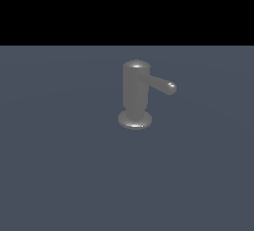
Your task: Turn on the faucet by rotating a designated handle.
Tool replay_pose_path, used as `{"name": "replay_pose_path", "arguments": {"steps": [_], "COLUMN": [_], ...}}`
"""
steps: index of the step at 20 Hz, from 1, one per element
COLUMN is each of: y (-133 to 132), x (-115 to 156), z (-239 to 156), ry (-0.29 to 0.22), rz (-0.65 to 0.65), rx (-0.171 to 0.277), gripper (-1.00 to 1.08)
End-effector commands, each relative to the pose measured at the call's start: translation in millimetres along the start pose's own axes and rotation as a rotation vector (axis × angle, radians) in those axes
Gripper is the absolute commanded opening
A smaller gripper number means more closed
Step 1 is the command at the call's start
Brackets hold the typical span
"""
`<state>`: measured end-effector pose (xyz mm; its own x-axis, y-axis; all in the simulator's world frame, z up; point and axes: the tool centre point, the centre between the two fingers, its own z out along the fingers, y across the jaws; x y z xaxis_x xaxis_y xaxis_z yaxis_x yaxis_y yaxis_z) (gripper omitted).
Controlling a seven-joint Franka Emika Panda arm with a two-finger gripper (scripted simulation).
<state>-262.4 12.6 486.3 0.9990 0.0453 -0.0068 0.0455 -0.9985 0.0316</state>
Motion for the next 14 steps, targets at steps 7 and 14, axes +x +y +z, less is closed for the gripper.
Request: {"name": "replay_pose_path", "arguments": {"steps": [7,14], "y": [1,6], "x": [2,11], "z": [9,40], "ry": [0.000,0.001], "rz": [-0.005,-0.024], "rx": [0.001,0.005], "gripper": [-1.00,-1.00]}}
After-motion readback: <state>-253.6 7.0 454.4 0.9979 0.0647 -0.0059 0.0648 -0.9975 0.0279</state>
